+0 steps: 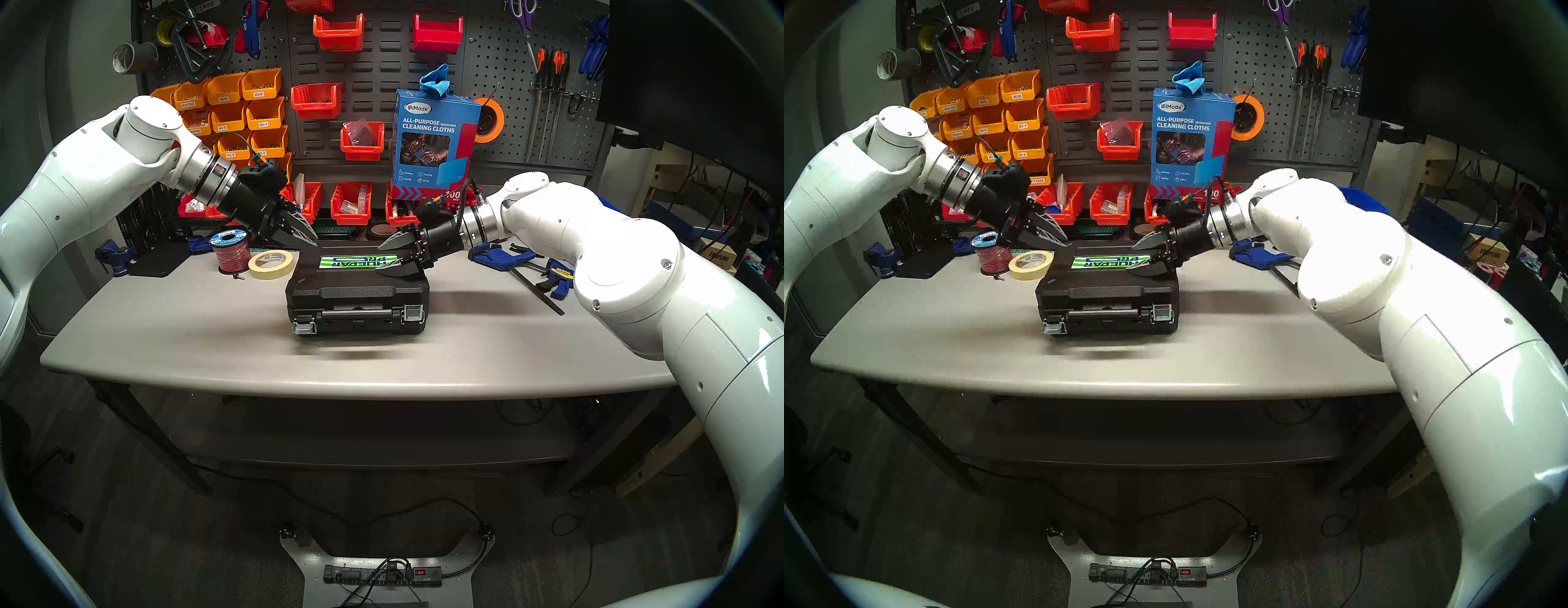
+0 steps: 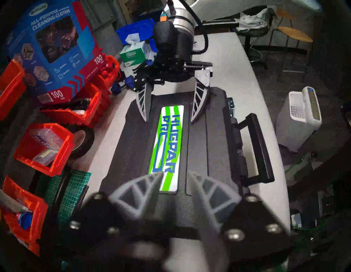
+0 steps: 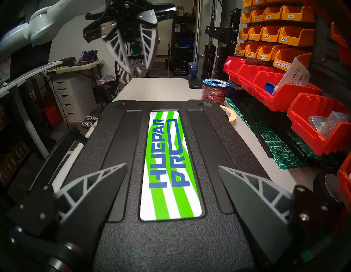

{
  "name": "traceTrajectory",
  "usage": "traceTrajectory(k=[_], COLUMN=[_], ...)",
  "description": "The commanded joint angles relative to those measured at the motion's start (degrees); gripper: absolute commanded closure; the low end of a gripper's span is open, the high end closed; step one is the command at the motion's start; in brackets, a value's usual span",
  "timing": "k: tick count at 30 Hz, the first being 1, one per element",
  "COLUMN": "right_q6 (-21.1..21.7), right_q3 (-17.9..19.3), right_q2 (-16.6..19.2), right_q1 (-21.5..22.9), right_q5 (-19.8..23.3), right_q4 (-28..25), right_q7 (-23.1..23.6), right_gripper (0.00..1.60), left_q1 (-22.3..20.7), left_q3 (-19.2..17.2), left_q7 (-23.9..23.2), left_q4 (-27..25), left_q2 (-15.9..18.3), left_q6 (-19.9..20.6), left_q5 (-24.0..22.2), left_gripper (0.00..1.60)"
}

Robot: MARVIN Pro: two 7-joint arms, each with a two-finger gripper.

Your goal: Open the tool box

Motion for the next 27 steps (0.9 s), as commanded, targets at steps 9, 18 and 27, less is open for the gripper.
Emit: traceTrajectory(k=[9,18,27], right_q6=[-0.1,-0.1,-0.1], right_q3=[-0.9,-1.0,-1.2], right_q2=[0.3,0.3,0.3], right_q1=[-0.5,-0.5,-0.5], right_q5=[-0.6,-0.4,-0.2], right_q4=[-0.1,-0.1,-0.1], right_q7=[-0.1,-0.1,-0.1], right_gripper=[0.00,0.00,0.00], left_q1=[4.5,6.8,8.9], left_q3=[-1.9,-2.8,-3.1], left_q7=[-1.6,0.7,0.6], left_q4=[9.4,17.0,22.1], left_q2=[-4.9,-7.8,-9.6], left_q6=[-6.2,-9.7,-12.3], left_q5=[-6.0,-7.2,-8.3], left_gripper=[0.00,0.00,0.00])
